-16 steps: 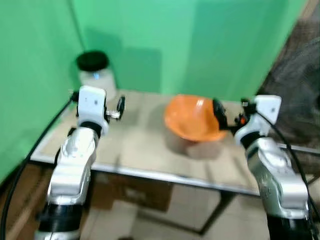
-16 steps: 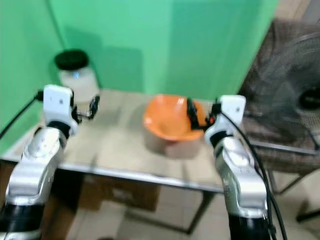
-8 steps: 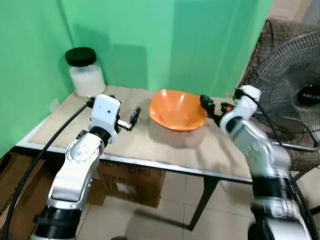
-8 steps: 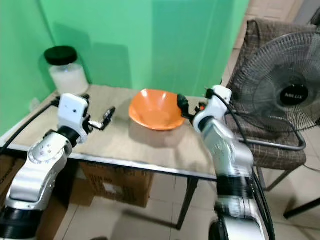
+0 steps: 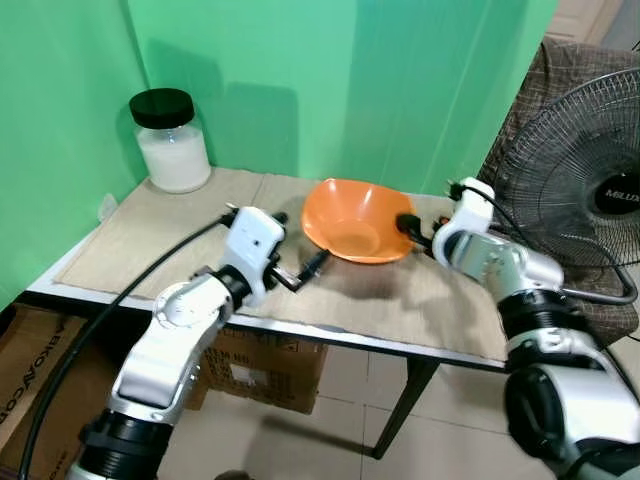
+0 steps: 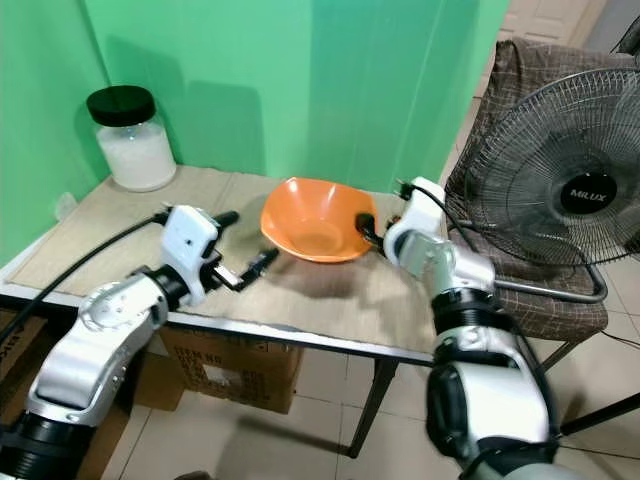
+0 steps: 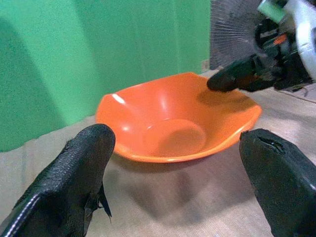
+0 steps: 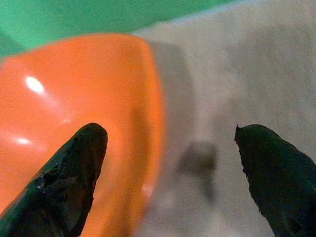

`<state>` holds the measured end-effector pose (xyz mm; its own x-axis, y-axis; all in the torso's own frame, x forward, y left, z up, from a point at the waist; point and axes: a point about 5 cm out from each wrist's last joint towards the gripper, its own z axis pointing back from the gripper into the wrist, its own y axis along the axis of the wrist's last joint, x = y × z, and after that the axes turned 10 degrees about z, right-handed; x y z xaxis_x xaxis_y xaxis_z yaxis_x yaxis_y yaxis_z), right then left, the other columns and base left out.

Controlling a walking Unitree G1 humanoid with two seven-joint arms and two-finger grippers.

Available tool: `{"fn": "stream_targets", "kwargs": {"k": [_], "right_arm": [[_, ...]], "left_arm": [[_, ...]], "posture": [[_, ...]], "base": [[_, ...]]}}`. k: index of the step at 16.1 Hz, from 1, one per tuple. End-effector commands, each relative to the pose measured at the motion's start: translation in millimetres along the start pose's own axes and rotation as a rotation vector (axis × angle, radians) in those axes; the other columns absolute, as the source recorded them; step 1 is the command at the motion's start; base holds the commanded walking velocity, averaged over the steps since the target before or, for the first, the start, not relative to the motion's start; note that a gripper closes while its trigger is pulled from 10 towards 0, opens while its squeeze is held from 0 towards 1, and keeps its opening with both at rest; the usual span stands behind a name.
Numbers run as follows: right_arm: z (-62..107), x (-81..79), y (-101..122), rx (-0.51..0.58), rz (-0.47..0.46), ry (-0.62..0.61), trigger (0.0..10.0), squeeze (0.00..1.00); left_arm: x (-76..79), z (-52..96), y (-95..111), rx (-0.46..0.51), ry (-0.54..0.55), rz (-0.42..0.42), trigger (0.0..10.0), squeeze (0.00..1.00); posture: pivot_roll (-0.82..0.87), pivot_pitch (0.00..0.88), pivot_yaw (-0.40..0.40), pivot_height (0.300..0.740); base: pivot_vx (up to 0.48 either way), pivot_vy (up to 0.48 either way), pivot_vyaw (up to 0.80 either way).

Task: Setting the table

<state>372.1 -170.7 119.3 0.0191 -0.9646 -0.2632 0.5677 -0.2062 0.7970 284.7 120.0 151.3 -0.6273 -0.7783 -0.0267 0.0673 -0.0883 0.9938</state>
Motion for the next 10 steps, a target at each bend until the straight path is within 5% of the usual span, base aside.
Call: {"fn": "stream_targets", "kwargs": {"k": [1,2,3,4,10], "right_arm": [[0.5,-0.3,3,-0.020,-0.048,0.027,8.7,0.00],[0.3,-3.2,3,-0.043,-0.103,0.076,4.0,0.00],[0.2,-6.2,3,-0.049,-0.136,0.111,3.3,0.00],[-1.1,-8.8,4,-0.053,-0.177,0.144,0.0,0.00],[-4.2,-12.1,-1,-0.069,-0.254,0.168,0.0,0.00]], "left_arm": [[1.5,-0.6,2,0.008,-0.003,-0.011,10.0,0.00],[1.5,-2.1,2,0.011,-0.005,-0.010,10.0,0.00],[1.6,-3.0,2,0.013,-0.007,-0.013,10.0,0.00],[2.0,-4.1,2,0.013,-0.014,-0.017,10.0,0.00],[3.9,-4.6,-2,-0.020,-0.043,-0.028,10.0,0.00]], "posture": [[0.01,0.000,-0.072,0.740],[0.01,0.000,-0.070,0.740],[0.01,0.000,-0.071,0.740],[0.00,0.000,-0.071,0.740],[0.00,0.000,-0.077,0.740]], "base": [[0.000,0.000,0.00],[0.000,0.000,0.00],[0.000,0.000,0.00],[0.000,0.000,0.00],[0.000,0.000,0.00]]}}
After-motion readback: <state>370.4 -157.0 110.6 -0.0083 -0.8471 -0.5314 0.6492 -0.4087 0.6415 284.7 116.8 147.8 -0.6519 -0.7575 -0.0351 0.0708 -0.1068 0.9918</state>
